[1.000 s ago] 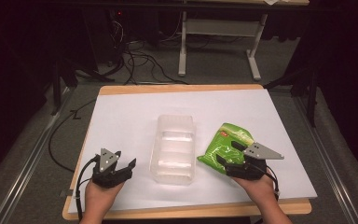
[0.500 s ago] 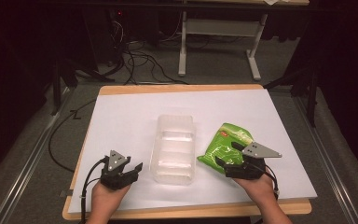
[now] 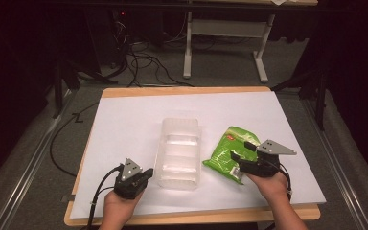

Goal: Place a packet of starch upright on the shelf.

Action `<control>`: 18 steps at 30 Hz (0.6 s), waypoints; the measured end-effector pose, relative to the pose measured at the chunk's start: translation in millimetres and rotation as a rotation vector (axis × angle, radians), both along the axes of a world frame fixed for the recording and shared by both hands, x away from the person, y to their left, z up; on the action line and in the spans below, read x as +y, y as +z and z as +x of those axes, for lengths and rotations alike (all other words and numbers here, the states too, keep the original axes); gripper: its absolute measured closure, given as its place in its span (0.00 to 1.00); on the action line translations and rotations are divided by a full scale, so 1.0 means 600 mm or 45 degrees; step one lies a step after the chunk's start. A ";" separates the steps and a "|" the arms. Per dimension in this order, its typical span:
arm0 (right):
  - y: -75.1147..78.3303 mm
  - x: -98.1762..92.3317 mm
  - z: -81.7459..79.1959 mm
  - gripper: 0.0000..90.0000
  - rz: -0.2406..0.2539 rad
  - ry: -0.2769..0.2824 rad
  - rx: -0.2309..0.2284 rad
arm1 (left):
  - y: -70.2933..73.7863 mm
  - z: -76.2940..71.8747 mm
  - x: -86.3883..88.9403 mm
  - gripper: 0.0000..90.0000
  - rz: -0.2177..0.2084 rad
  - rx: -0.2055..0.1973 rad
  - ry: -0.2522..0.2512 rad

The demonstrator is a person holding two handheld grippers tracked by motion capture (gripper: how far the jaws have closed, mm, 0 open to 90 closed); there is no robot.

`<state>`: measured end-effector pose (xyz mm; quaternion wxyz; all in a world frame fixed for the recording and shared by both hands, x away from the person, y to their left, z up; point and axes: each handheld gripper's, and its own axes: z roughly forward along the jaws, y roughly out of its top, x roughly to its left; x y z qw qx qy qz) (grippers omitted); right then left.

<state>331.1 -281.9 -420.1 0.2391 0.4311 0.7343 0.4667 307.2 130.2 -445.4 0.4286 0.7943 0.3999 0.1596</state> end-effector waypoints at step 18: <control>-0.032 -0.095 0.075 0.33 0.033 -0.265 0.143 | 0.002 0.001 0.003 0.79 0.070 -0.064 0.036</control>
